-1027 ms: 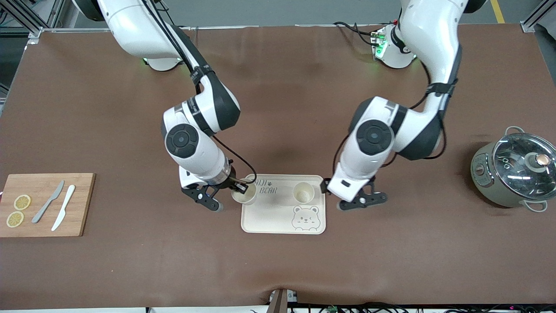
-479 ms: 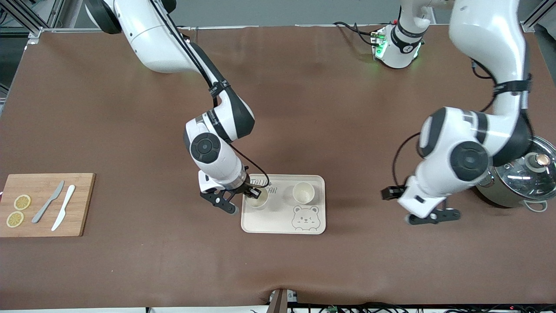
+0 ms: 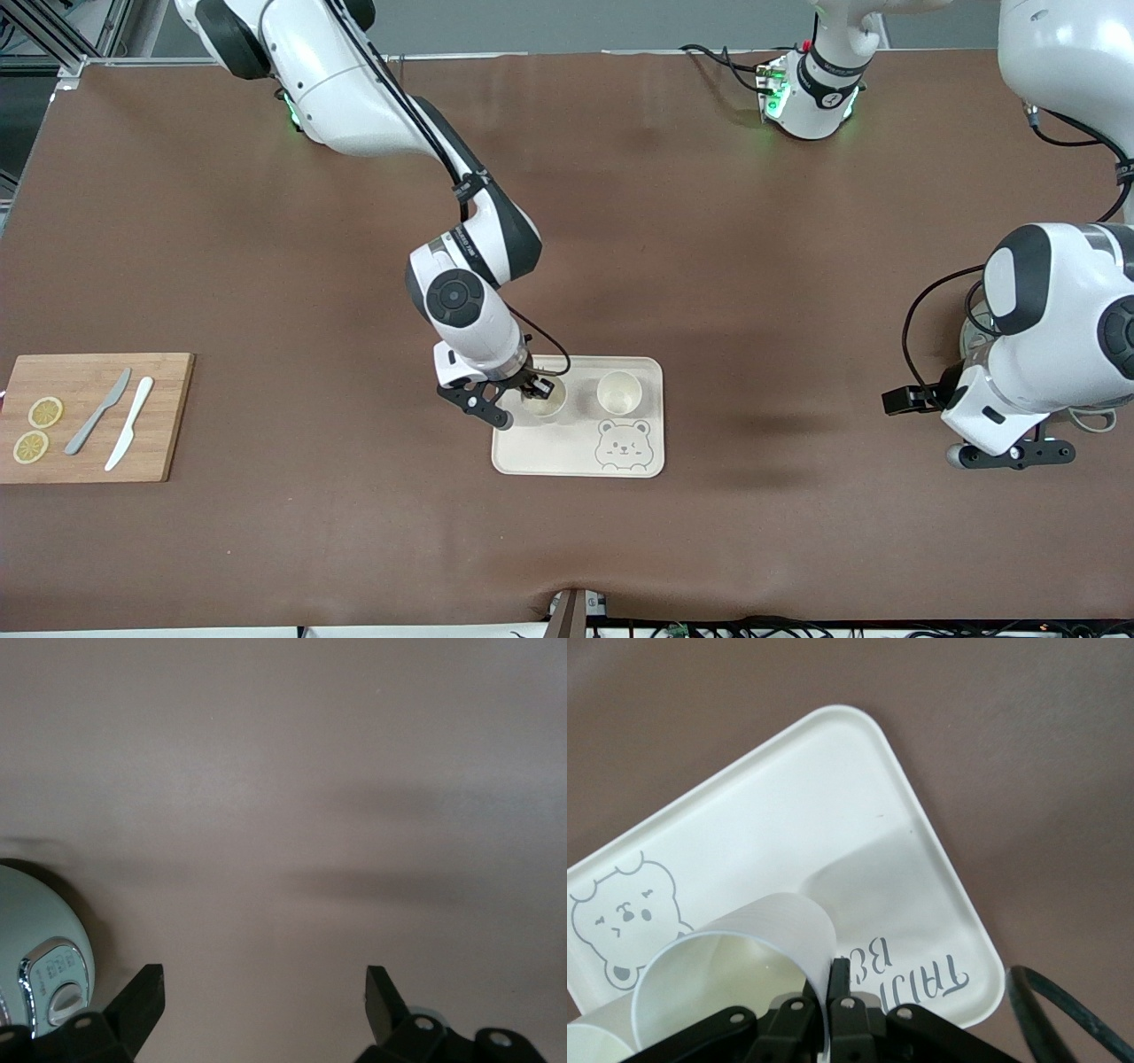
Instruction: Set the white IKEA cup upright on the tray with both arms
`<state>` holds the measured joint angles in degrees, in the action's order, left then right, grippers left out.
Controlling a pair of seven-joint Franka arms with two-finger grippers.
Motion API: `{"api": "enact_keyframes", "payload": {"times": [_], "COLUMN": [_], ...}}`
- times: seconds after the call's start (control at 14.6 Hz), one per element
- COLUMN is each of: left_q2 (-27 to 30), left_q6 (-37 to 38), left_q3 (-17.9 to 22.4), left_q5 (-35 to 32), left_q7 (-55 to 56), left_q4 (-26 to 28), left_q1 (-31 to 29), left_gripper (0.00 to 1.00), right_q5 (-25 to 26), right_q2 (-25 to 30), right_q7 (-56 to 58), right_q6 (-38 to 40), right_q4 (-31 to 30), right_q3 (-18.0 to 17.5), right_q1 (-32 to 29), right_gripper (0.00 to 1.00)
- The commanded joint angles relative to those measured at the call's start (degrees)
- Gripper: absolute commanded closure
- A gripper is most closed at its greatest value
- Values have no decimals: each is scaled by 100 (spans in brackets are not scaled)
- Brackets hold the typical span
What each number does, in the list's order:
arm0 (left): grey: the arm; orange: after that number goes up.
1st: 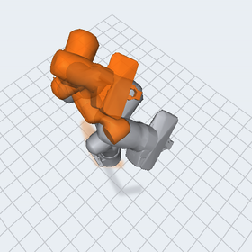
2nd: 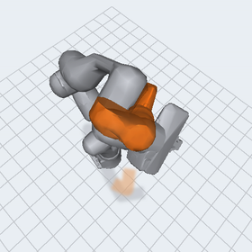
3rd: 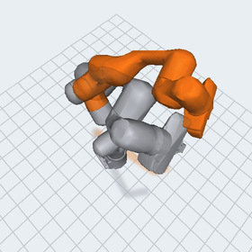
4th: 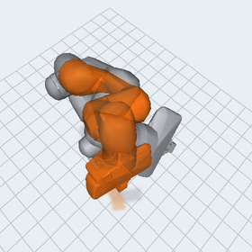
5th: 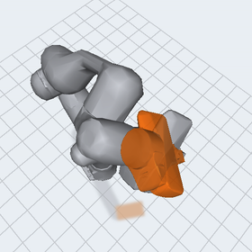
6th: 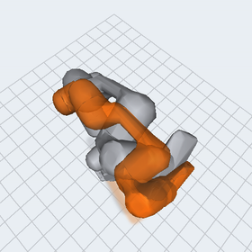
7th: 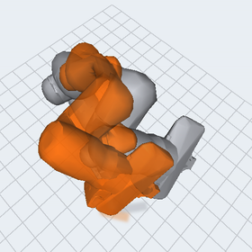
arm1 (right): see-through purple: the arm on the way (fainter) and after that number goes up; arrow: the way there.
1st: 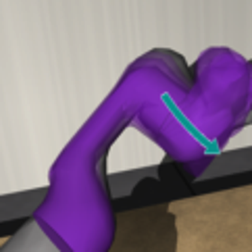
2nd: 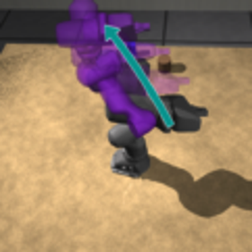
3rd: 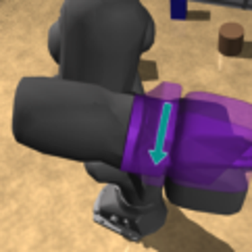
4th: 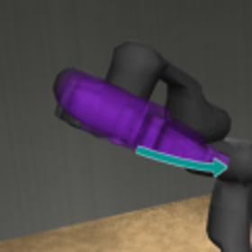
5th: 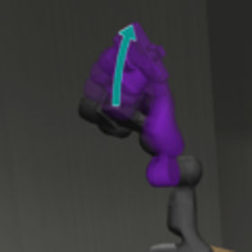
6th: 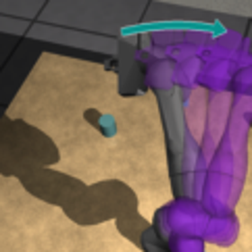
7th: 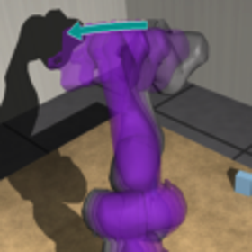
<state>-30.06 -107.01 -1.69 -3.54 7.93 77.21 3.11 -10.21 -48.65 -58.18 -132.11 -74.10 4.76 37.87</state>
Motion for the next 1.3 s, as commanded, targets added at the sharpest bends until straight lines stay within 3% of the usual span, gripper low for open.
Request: {"api": "enact_keyframes", "payload": {"times": [0.0, 0.55, 0.82, 1.1, 1.16, 1.23], "left_q2": [342, 1088, 1598, 2486, 2653, 2854], "left_q6": [-4, 110, 724, 769, 778, 770], "left_q3": [-33, -200, -209, -253, -253, -253], "left_q5": [20, 81, 81, 160, 186, 195], "left_q7": [-28, -45, -81, -309, -318, -344], "left_q4": [171, 443, 592, 1506, 1664, 1883], "left_q1": [40, 32, 40, 32, 32, 32], "left_gripper": [0, 0, 0, 0, 0, 0], "right_q5": [81, 344, 406, 406, 398, 389], "right_q2": [-136, -206, -224, -224, -224, -224], "right_q7": [-176, -308, -352, -352, -352, -352], "right_q6": [-16, -122, -122, -122, -113, -113], "right_q4": [168, 159, 159, 159, 159, 159], "right_q3": [87, 87, 87, 87, 78, 78], "right_q1": [89, 160, 177, 177, 160, 142], "right_gripper": [100, 100, 100, 100, 92, 64]}}
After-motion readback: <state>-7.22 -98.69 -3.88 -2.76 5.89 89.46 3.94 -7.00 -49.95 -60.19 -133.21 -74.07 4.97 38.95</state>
